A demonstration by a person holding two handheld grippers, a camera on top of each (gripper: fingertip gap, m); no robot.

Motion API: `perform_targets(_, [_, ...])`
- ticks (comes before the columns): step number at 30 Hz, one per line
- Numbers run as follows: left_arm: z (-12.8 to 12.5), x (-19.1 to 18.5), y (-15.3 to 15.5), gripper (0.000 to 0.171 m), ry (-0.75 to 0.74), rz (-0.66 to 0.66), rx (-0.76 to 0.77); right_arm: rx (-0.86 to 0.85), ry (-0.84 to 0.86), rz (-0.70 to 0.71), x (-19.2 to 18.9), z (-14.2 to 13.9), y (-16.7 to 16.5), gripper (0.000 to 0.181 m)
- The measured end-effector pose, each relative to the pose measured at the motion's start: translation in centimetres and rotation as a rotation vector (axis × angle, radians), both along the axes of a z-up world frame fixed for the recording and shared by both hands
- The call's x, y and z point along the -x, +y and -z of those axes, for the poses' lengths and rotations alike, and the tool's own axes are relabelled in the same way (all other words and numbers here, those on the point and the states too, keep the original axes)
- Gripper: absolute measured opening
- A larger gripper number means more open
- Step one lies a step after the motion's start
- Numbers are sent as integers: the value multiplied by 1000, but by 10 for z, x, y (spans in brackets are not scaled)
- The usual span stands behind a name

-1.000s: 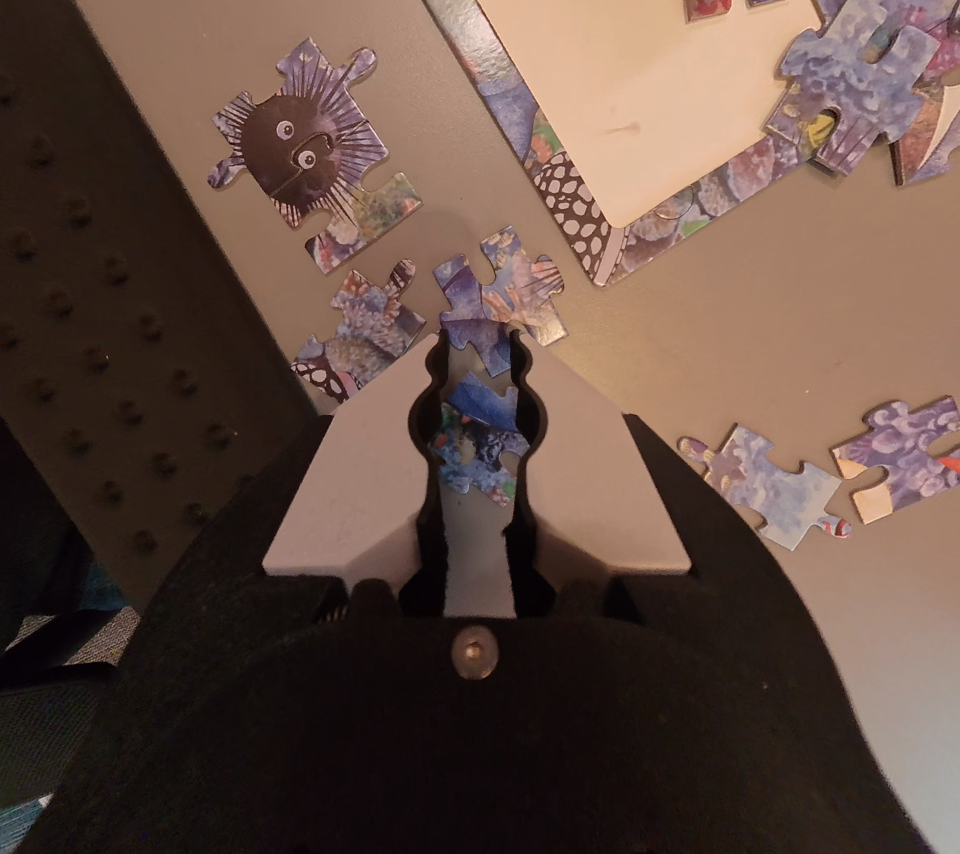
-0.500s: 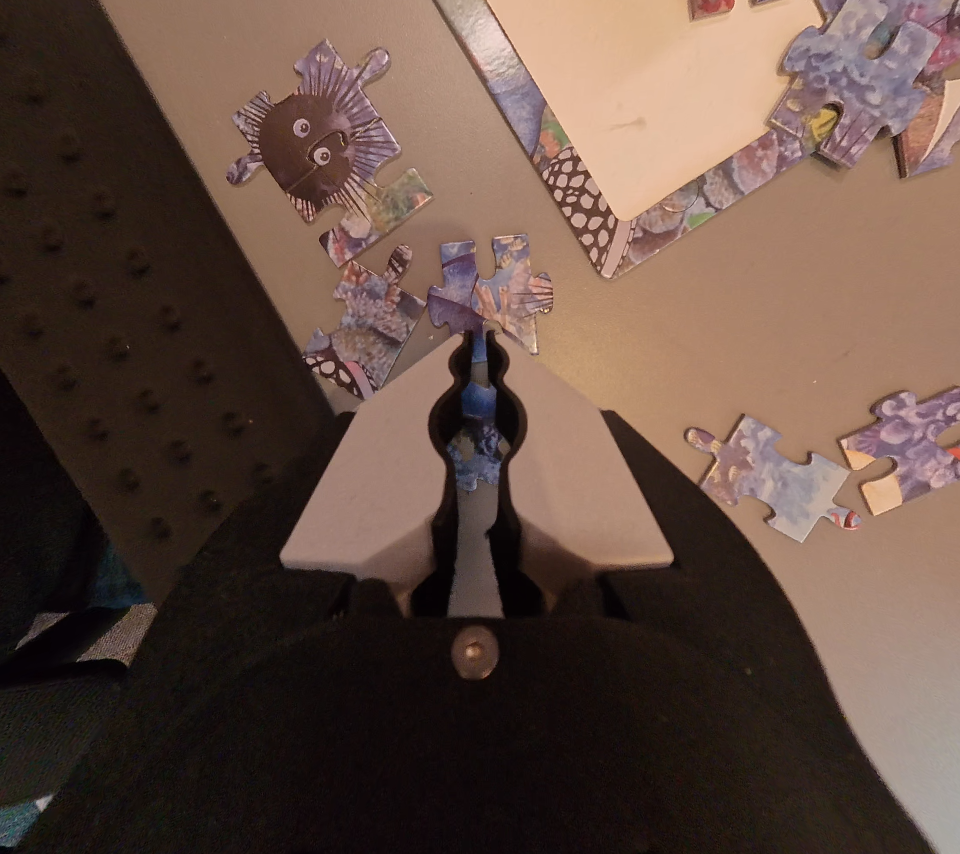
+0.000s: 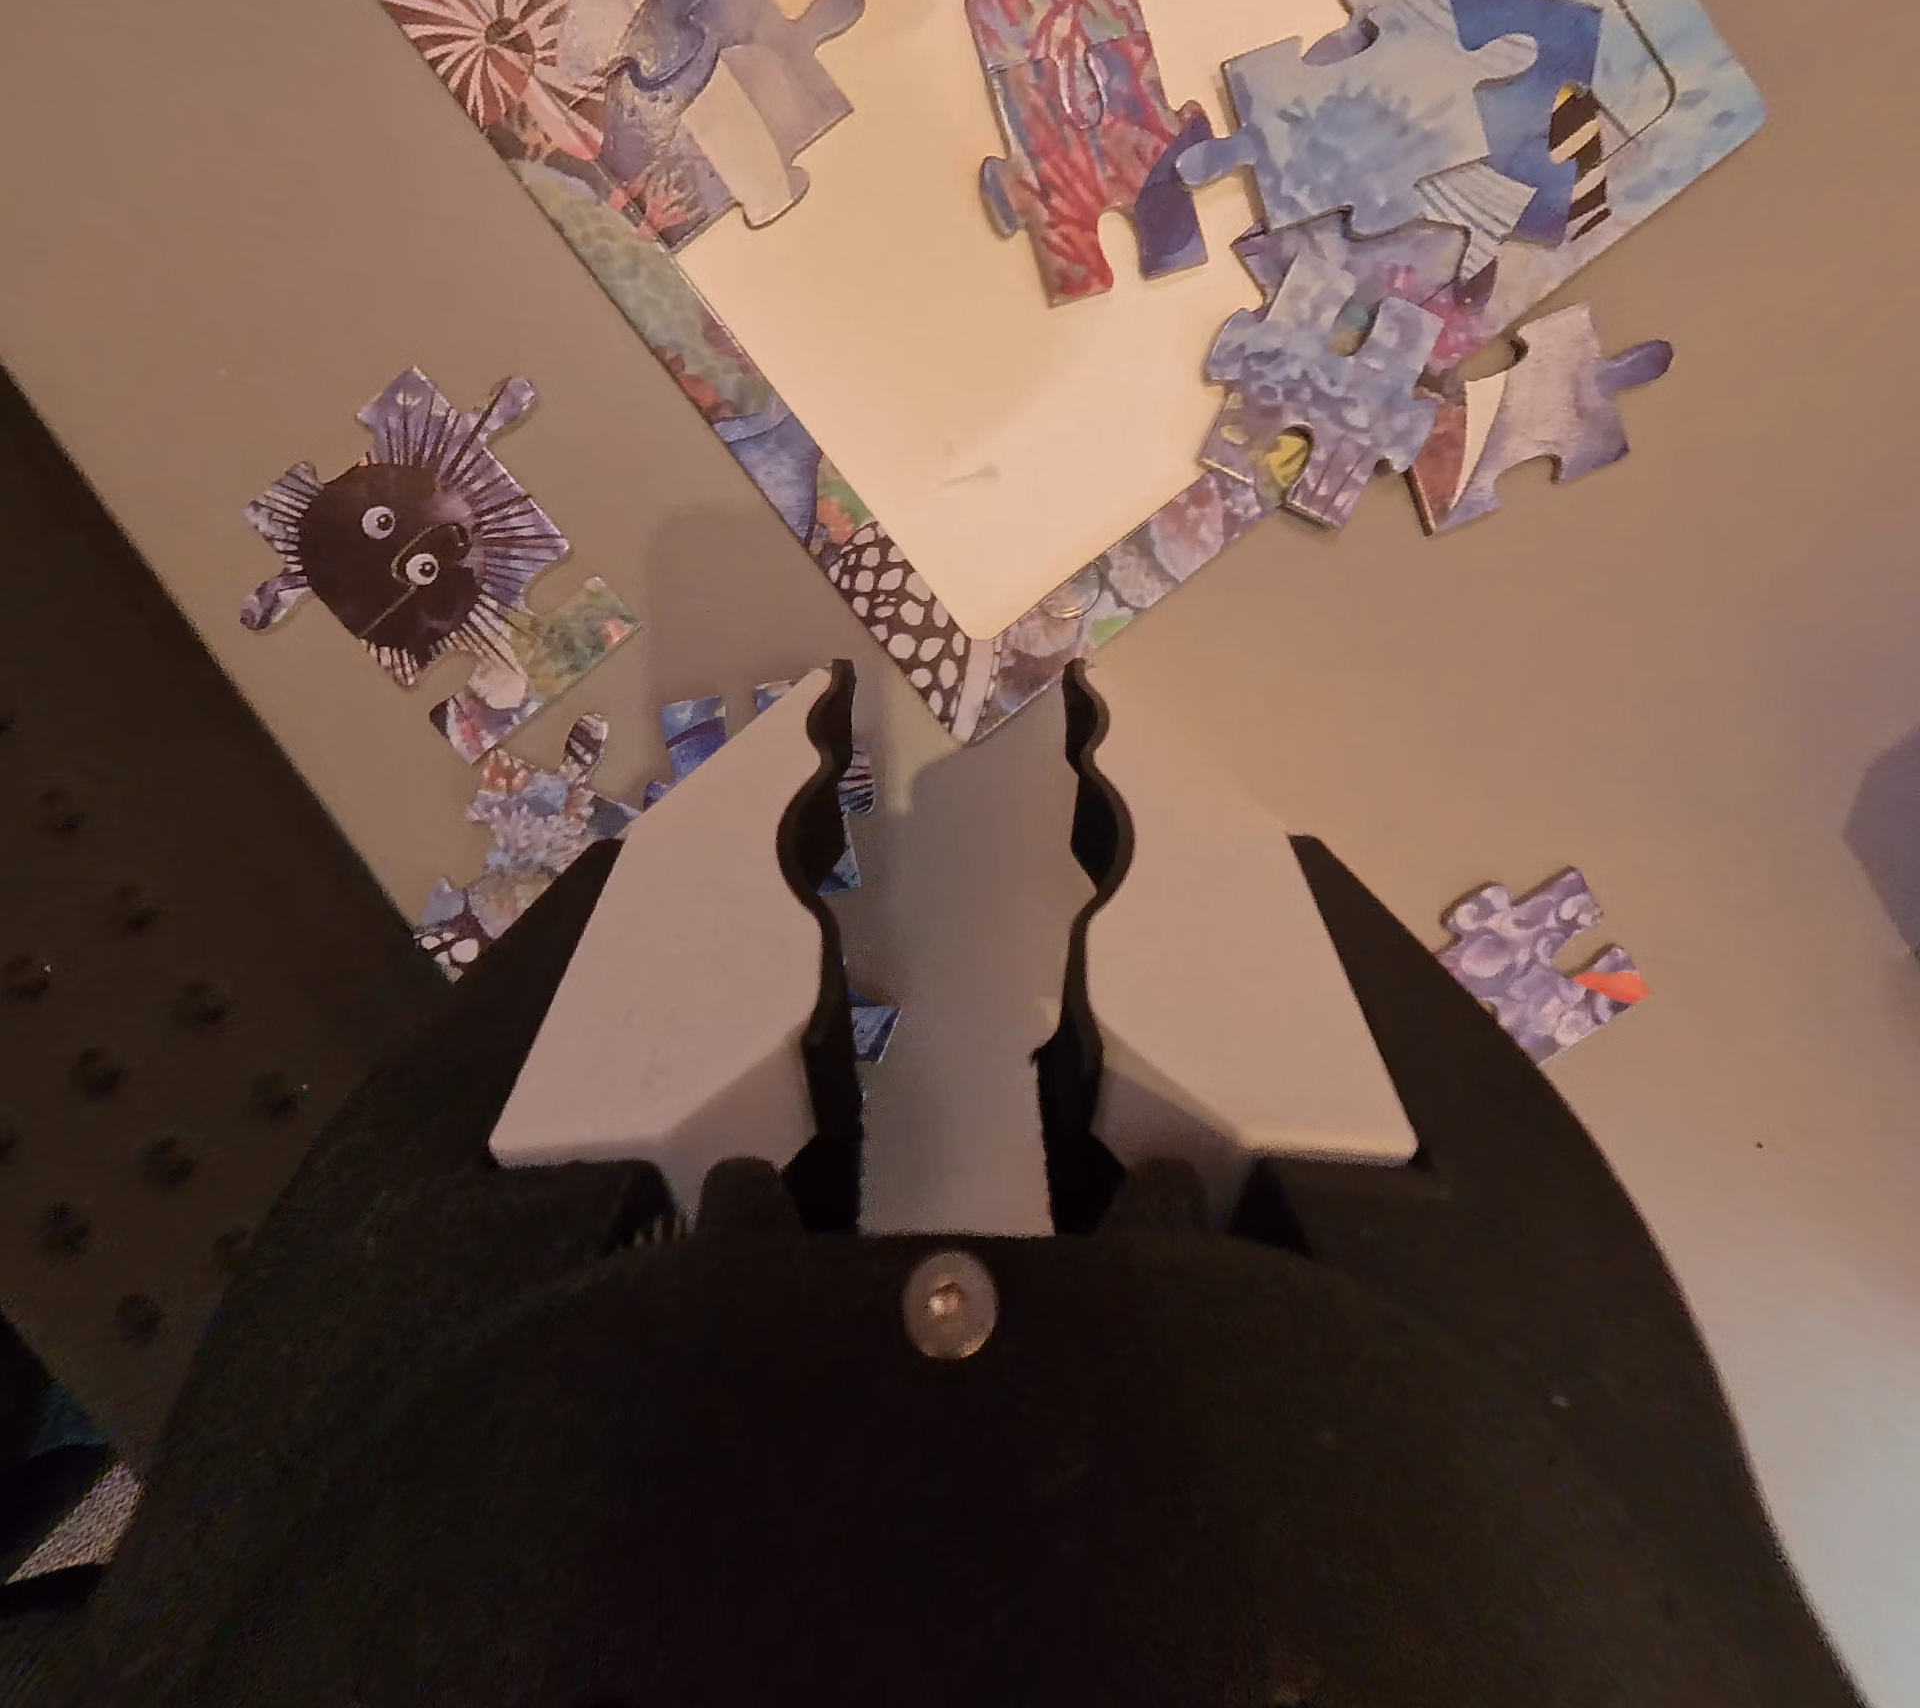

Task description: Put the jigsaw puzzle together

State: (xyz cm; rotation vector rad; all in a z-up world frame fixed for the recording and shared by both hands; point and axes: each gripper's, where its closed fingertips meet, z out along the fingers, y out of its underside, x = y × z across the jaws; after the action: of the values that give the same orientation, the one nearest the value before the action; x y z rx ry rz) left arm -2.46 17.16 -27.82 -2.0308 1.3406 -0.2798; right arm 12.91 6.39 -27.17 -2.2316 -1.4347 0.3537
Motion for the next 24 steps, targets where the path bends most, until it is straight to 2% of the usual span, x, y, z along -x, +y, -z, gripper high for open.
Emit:
perform_targets(4, [5,1,0,107,11,0,8,-1,-18,2,-4,0,3,41])
perform_targets(7, [5,2,1,107,11,-3,10,57,-29,-2,-21,2,-9,37])
perform_targets(12, [6,2,1,107,5,-7,17,163,-76,6,-54,7,-42,55])
perform_targets(16, [6,0,0,106,6,-3,16,168,-64,-18,-56,10,-63,65])
perform_targets(20, [6,-1,0,106,6,-3,15,133,-107,-17,-57,19,-66,68])
perform_targets(22, [6,0,0,106,5,-4,16,114,-95,-4,-51,19,-66,67])
perform_targets(24, [6,0,0,106,3,-4,19,99,-106,21,-52,19,-66,56])
